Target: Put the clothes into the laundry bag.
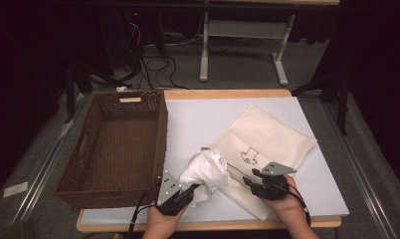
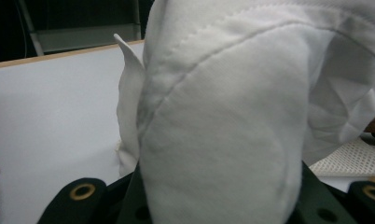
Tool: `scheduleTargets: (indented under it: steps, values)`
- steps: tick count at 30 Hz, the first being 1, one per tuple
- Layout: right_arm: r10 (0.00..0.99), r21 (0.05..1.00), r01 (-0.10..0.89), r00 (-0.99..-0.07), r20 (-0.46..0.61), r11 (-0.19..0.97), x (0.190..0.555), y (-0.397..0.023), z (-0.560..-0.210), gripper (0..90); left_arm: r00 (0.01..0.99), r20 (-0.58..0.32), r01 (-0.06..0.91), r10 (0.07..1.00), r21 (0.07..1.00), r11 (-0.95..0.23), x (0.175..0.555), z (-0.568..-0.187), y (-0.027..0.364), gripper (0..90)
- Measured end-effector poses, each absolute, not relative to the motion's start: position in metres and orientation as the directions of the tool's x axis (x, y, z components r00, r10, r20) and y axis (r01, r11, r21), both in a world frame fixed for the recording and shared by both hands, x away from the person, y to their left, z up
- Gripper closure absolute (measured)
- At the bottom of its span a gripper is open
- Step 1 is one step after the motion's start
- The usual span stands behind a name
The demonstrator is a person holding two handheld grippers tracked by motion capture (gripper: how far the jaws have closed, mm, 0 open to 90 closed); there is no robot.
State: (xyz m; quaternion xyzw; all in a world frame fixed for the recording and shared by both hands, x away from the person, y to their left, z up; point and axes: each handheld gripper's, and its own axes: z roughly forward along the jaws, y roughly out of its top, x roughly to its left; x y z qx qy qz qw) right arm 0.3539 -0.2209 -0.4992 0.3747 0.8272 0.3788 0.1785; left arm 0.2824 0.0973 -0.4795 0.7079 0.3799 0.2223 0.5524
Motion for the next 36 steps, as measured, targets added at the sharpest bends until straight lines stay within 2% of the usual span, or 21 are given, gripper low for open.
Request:
scheduleTargets:
  steps: [2,6,7,24,28,36]
  values:
    - [0.758,0.764,0.485,-0.652,-0.009,0.426,0.355,-0.222,-0.499,61.8,0.612,-0.103,0.292,0.784,0.951,-0.102,0.281,-0.479,0.098,73.4]
    - [0.753,0.773,0.475,-0.658,-0.006,0.421,0.356,-0.223,-0.495,84.4,0.610,-0.100,0.290,0.786,0.951,-0.103,0.279,-0.479,0.097,73.4]
    - [0.753,0.777,0.471,-0.658,-0.006,0.418,0.355,-0.223,-0.493,86.4,0.610,-0.100,0.290,0.786,0.951,-0.104,0.279,-0.479,0.097,73.4]
    - [0.763,0.831,0.439,-0.646,0.029,0.340,0.362,-0.210,-0.463,88.1,0.614,-0.096,0.286,0.784,0.952,-0.108,0.279,-0.481,0.097,73.8]
    - [0.770,0.862,0.420,-0.636,0.056,0.284,0.355,-0.211,-0.468,88.4,0.617,-0.080,0.279,0.783,0.953,-0.122,0.279,-0.482,0.094,73.7]
    - [0.768,0.881,0.399,-0.636,0.067,0.254,0.349,-0.214,-0.463,88.3,0.632,-0.078,0.287,0.771,0.948,-0.139,0.279,-0.487,0.082,73.2]
